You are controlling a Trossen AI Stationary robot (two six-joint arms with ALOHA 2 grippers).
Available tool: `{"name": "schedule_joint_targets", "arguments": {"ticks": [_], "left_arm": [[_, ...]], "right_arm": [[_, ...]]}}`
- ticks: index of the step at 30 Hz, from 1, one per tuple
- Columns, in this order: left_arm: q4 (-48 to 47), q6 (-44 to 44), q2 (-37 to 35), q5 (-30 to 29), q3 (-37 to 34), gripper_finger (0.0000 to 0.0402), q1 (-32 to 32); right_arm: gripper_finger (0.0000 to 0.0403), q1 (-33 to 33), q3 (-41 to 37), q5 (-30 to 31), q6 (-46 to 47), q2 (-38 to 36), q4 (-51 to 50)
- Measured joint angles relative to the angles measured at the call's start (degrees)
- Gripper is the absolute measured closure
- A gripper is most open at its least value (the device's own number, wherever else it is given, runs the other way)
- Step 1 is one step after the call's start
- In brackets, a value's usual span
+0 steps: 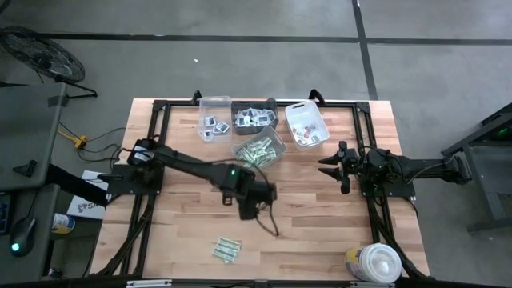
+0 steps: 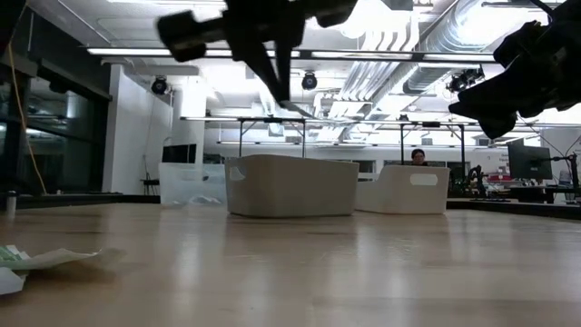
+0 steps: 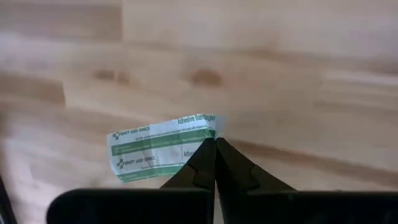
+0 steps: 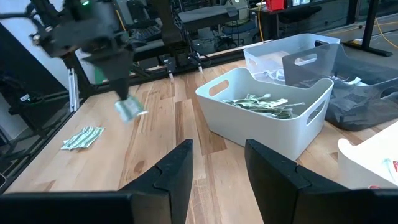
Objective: Pick & Place First Aid Supplies
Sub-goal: Put the bandage pack into the gray bin
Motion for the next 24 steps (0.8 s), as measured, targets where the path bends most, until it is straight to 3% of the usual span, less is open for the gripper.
{"name": "schedule_joint_targets", "arguments": {"ticks": [15, 24], "left_arm": [[-4.8, -1.3, 0.0, -6.0, 3.2, 0.0401, 16.4], [-5.0, -1.2, 0.0, -3.8, 3.2, 0.0401, 24.6]], "right_arm": [[0.0263, 0.0, 0.0, 0.0, 0.0, 0.0, 0.0], [0.0263, 0.0, 0.0, 0.0, 0.0, 0.0, 0.0]]}}
